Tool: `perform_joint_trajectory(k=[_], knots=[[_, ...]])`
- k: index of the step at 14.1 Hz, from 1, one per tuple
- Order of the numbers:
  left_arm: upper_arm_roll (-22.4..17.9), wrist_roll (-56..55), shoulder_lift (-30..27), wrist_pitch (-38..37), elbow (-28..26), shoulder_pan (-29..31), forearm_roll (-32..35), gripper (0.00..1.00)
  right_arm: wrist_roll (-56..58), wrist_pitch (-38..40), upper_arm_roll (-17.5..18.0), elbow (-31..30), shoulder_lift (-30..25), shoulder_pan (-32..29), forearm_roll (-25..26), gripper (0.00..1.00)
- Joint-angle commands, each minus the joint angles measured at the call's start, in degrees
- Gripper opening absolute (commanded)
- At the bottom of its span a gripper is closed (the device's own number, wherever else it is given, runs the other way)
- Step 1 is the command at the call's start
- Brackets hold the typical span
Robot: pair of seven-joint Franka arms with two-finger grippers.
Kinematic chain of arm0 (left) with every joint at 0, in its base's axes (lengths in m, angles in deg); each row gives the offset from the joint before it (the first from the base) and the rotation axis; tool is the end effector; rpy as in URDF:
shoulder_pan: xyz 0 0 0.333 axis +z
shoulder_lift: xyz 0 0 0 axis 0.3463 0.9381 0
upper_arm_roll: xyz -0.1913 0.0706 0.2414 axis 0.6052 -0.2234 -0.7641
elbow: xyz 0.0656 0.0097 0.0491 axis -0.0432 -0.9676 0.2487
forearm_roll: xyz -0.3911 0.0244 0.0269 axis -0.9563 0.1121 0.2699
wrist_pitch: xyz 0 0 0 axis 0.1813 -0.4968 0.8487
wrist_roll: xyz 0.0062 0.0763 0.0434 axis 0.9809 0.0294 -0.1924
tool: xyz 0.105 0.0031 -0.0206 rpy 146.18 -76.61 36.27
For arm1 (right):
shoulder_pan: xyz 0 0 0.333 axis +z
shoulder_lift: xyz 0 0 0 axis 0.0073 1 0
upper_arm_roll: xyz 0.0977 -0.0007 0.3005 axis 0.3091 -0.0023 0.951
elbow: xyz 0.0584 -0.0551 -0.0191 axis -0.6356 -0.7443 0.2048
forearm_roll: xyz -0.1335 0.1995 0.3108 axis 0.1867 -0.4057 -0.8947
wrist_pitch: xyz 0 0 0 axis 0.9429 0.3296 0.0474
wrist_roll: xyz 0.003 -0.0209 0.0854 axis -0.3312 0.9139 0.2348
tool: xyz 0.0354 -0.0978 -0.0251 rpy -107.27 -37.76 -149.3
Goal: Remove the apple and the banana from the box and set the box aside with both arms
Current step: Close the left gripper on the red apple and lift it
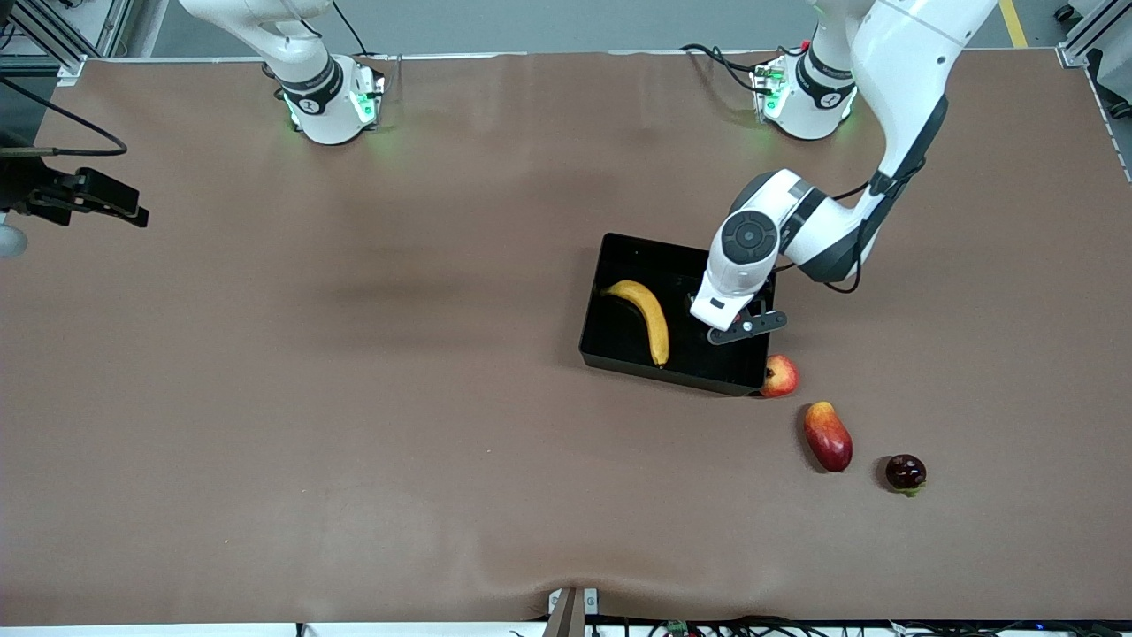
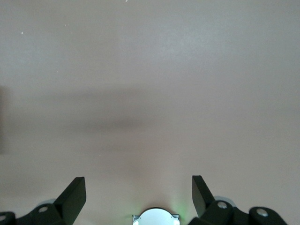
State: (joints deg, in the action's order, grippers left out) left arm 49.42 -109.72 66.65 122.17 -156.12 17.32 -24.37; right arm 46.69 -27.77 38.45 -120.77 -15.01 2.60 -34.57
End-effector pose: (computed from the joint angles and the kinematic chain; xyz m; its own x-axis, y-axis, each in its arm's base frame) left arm 0.4888 -0.2719 0.2032 0.9728 0.2191 -0.0755 0.2027 -0.9624 -0.1807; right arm 0.5480 -0.0049 0.6336 0.9886 -0.0366 -0.1461 -0.0391 -0.9991 -0.0141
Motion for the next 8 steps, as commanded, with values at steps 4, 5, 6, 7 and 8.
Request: perform_joint_trajectory(k=[4,5,6,7,8], knots=[[0.32,-2.63,0.17,-0.93,2.17,0.65,1.70,0.07,0.15,0.61,0.15,1.69,0.70,-0.77,-0.14,1.00],[0.41,-2.45,-0.89,-4.06,3.84,0.30,1.35,0.00,0.15,0.61,0.15,1.69,0.70,-0.77,-0.05,1.00],[1.19,-2.54,-1.51,-8.62,6.90,0.12,1.17,0.00,0.15,0.61,0.07,1.78,0.70,-0.77,-0.05,1.00],[3.38,-2.45,-1.95,-13.63,10.76,0.56,0.56,0.00,0.15,0.61,0.06,1.78,0.70,-0.86,-0.05,1.00],[4.10,-2.19,-2.12,-18.03,15.06,0.74,-0.23,0.00,0.15,0.61,0.06,1.87,0.70,-0.86,-0.05,1.00]])
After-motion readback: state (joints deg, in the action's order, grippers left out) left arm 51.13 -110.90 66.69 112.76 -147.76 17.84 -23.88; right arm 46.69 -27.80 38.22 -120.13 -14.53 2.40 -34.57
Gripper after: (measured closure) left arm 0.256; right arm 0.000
